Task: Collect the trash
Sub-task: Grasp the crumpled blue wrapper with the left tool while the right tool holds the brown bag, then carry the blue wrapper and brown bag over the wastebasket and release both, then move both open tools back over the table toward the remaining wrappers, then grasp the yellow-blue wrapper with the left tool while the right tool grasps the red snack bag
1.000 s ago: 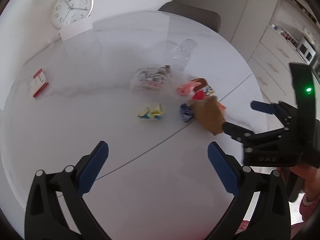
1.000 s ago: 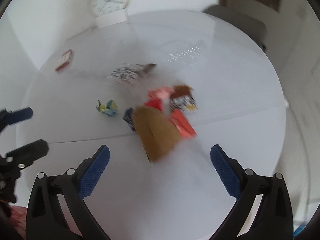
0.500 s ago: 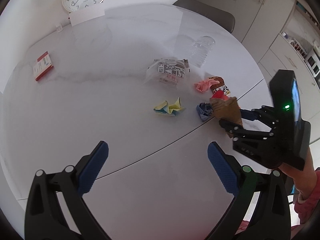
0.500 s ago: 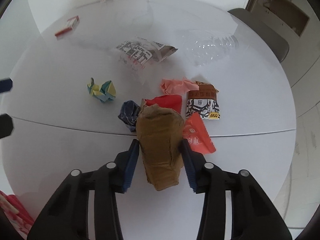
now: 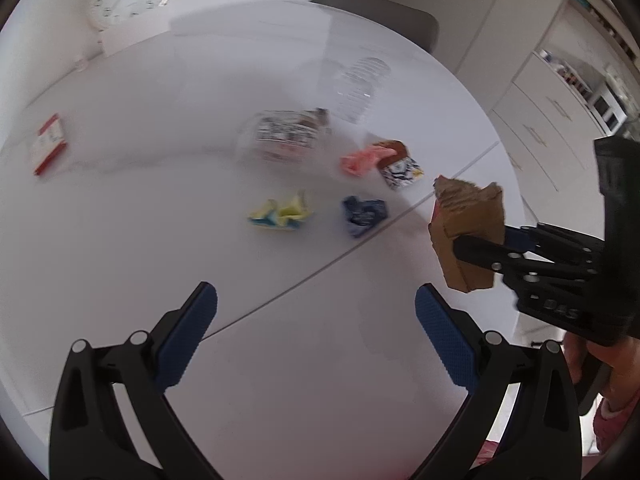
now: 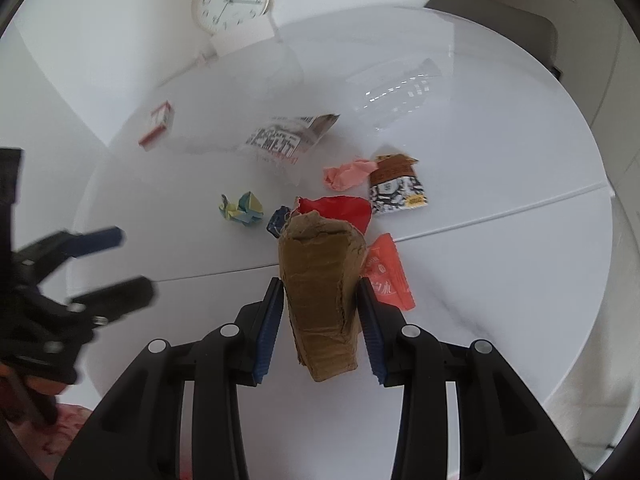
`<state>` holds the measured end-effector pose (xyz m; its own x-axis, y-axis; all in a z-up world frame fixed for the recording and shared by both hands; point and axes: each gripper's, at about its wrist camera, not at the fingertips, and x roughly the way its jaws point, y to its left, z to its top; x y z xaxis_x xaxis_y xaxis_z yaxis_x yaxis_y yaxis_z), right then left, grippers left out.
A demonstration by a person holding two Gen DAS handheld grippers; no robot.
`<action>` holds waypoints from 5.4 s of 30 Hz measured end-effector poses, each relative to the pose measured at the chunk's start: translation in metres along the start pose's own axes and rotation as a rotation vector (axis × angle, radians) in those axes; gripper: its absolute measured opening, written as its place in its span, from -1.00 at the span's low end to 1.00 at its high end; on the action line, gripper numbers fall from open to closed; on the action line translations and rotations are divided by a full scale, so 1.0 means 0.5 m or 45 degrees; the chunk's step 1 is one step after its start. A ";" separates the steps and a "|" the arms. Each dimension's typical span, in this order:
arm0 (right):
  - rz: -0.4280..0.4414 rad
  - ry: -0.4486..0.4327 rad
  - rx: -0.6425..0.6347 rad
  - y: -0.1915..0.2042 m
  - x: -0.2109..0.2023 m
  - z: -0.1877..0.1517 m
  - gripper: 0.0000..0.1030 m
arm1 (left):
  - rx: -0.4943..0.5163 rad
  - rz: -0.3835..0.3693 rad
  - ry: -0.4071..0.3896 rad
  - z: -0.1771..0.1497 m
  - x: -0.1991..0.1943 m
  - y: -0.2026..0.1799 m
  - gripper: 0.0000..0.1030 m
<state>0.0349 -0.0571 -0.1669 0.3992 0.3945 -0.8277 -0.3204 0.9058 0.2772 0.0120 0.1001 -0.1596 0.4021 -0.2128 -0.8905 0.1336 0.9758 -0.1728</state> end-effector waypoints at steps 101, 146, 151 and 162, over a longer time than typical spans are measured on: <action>-0.577 0.018 0.980 -0.543 -0.321 -0.639 0.91 | 0.846 -0.291 0.416 -0.211 0.169 -0.770 0.85; -0.307 0.062 0.270 -0.121 0.014 -0.064 0.91 | -0.147 -0.025 0.041 0.024 -0.023 0.013 0.85; -0.357 0.107 0.339 -0.125 0.054 -0.055 0.91 | -0.128 -0.011 0.052 0.040 0.021 0.055 0.85; -0.460 0.153 0.286 -0.104 0.098 -0.047 0.41 | -0.077 -0.006 0.101 0.067 0.125 0.085 0.85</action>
<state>0.0512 -0.0886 -0.2335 0.3445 0.0373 -0.9381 0.0213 0.9986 0.0476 0.0729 0.1269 -0.2085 0.3285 -0.2149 -0.9198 0.0795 0.9766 -0.1997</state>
